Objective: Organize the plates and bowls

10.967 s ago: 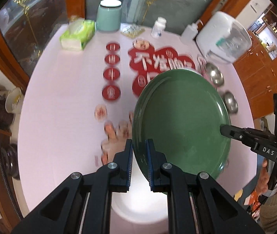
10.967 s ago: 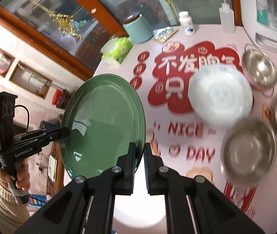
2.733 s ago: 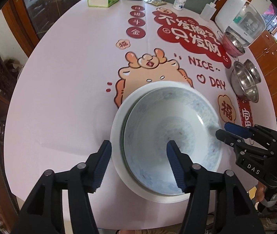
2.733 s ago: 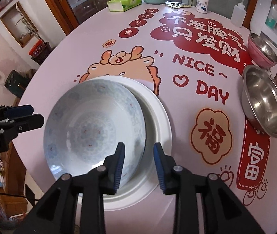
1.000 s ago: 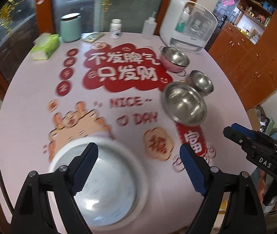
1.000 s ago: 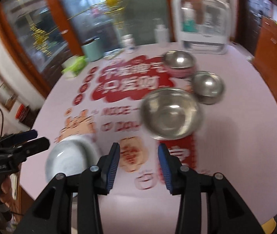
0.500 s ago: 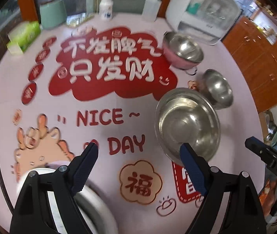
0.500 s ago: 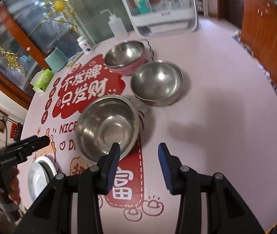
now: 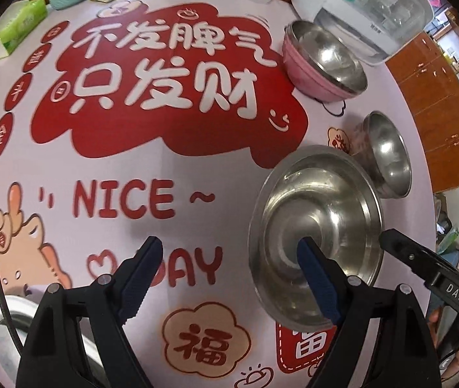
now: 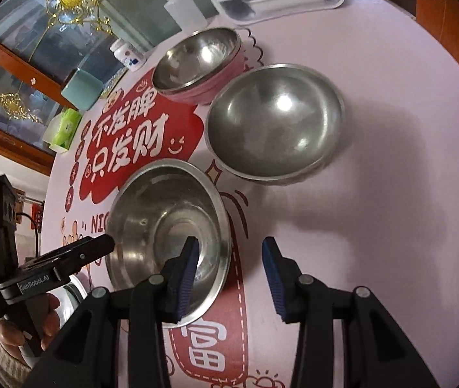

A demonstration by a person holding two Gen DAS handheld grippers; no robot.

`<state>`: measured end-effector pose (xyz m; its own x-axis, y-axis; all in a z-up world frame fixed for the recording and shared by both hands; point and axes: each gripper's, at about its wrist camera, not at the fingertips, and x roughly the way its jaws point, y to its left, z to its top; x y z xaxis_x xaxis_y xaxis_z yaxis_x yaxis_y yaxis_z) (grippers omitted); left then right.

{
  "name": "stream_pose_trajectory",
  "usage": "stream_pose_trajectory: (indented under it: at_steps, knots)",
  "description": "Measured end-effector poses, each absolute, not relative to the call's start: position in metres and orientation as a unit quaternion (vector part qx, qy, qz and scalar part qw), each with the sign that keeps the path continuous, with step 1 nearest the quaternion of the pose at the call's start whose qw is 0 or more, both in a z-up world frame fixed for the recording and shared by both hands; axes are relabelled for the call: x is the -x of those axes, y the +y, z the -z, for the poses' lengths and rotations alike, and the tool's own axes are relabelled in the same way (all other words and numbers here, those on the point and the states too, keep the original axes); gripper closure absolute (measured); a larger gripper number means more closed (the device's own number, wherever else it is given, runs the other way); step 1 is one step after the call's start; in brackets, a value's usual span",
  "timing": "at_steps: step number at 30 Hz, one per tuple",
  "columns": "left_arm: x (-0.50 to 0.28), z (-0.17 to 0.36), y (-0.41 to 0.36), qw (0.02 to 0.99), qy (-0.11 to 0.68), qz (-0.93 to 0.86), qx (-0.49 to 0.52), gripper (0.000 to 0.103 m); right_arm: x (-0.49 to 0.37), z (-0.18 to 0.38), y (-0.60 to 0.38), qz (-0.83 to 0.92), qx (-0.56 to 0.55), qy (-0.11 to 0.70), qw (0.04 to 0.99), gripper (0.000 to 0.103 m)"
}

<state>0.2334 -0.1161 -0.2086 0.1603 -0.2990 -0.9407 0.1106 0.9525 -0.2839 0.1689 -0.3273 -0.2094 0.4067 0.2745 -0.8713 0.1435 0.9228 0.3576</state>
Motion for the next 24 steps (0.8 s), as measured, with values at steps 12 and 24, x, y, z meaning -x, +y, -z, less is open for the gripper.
stream_pose_trajectory:
  at_steps: [12,24]
  knots:
    - [-0.230,0.226,-0.146,0.738,0.652,0.169,0.036,0.091,-0.172,0.223,-0.323,-0.061,-0.200,0.554,0.806,0.093]
    - [-0.201,0.190,-0.138,0.756,0.631,0.172,0.040,0.092,-0.142,0.203,-0.312,-0.056,-0.198,0.539,0.816,0.093]
